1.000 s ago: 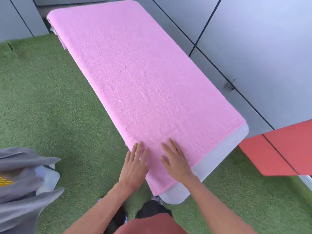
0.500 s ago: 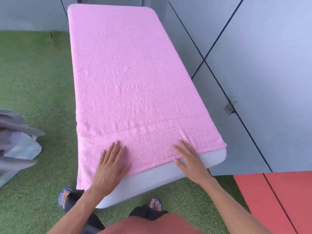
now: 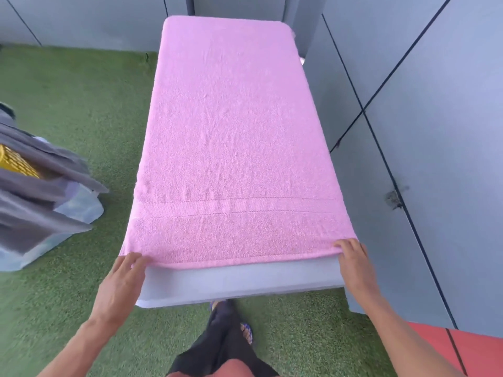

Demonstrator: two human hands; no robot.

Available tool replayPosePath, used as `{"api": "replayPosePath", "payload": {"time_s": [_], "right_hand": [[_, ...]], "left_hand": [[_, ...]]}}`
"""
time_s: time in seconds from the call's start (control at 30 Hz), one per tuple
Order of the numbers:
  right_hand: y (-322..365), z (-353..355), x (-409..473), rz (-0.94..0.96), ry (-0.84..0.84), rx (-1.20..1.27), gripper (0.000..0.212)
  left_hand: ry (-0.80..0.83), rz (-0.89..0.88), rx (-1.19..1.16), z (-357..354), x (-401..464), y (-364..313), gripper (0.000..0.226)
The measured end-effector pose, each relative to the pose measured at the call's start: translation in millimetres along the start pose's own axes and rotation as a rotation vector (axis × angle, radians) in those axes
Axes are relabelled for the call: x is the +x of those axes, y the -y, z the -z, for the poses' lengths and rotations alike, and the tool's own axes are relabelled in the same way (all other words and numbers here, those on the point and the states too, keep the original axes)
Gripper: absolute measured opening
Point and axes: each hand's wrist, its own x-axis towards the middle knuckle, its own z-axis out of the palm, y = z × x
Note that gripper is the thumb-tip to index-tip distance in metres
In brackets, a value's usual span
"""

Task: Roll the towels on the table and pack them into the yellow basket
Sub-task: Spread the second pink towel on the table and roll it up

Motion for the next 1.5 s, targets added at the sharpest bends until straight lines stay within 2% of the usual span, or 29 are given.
{"api": "replayPosePath", "payload": {"time_s": [0.13, 0.27, 0.37, 0.43, 0.5, 0.6, 0.67, 0.7, 0.8, 0.83, 0.9, 0.97, 1.07, 1.13, 1.27, 1.33, 1.43, 1.5], "right_hand": [[-16.4, 4.0, 10.2, 0.044, 0.068, 0.11, 0.027], [-25.6, 30.9, 26.6, 0.066, 0.253, 0.144, 0.025], [-22.4, 42.2, 42.9, 0.027, 0.36, 0.152, 0.031], [-20.3, 41.6, 51.2, 0.029, 0.341, 0.134, 0.044], [-21.5, 37.7, 52.3, 0.044, 0.282, 0.045, 0.043], [-20.3, 35.8, 42.6, 0.07, 0.164, -0.062, 0.028], [-20.8, 31.3, 39.2, 0.035, 0.138, -0.012, 0.025], [-21.8, 27.5, 37.4, 0.012, 0.134, 0.032, 0.026], [-17.9, 18.3, 27.9, 0.007, 0.114, 0.099, 0.034], [-16.8, 16.5, 24.0, 0.022, 0.116, 0.108, 0.033], [-18.3, 15.9, 18.5, 0.065, 0.108, 0.094, 0.028], [-23.7, 16.7, 17.5, 0.109, 0.113, 0.076, 0.032], [-27.7, 17.9, 14.7, 0.147, 0.132, 0.079, 0.041], [-28.7, 17.4, 17.6, 0.149, 0.098, 0.07, 0.036], [-28.2, 15.1, 26.8, 0.152, 0.043, 0.055, 0.023], [-32.5, 14.5, 29.6, 0.164, 0.051, 0.045, 0.019], [-41.7, 19.1, 38.6, 0.165, 0.145, 0.065, 0.024], [-41.9, 29.1, 51.6, 0.148, 0.269, 0.096, 0.032]], "left_hand": [[0.014, 0.005, -0.056, 2.1, 4.7, 8.6, 0.028], [0.128, 0.2, -0.231, 8.0, 14.5, 25.3, 0.021], [0.227, 0.248, -0.327, 15.0, 30.8, 29.0, 0.016], [0.275, 0.272, -0.356, 17.9, 41.3, 30.6, 0.018], [0.307, 0.327, -0.37, 20.5, 45.9, 29.9, 0.021], [0.154, 0.258, -0.142, 22.3, 44.8, 28.1, 0.026], [0.082, 0.182, -0.011, 18.1, 38.9, 21.0, 0.026], [0.077, 0.124, 0.01, 14.2, 33.8, 16.8, 0.027], [0.059, 0.097, -0.007, -1.9, 15.3, 12.7, 0.037], [0.019, 0.082, -0.024, -9.7, 9.3, 14.0, 0.034], [-0.05, 0.043, -0.064, -18.4, -1.0, 13.9, 0.012], [-0.077, 0.003, -0.059, -21.8, -6.4, 14.1, 0.035], [-0.055, 0.011, -0.008, -17.4, -5.7, 15.0, 0.037], [-0.038, 0.043, 0.012, -15.3, 0.8, 16.9, 0.026], [0.017, 0.125, -0.026, -6.7, 15.0, 17.7, 0.044], [0.039, 0.119, -0.063, -2.7, 20.3, 16.6, 0.037], [0.122, 0.129, -0.166, 6.1, 27.8, 24.9, 0.026], [0.239, 0.212, -0.243, 15.8, 38.0, 32.2, 0.02]]}}
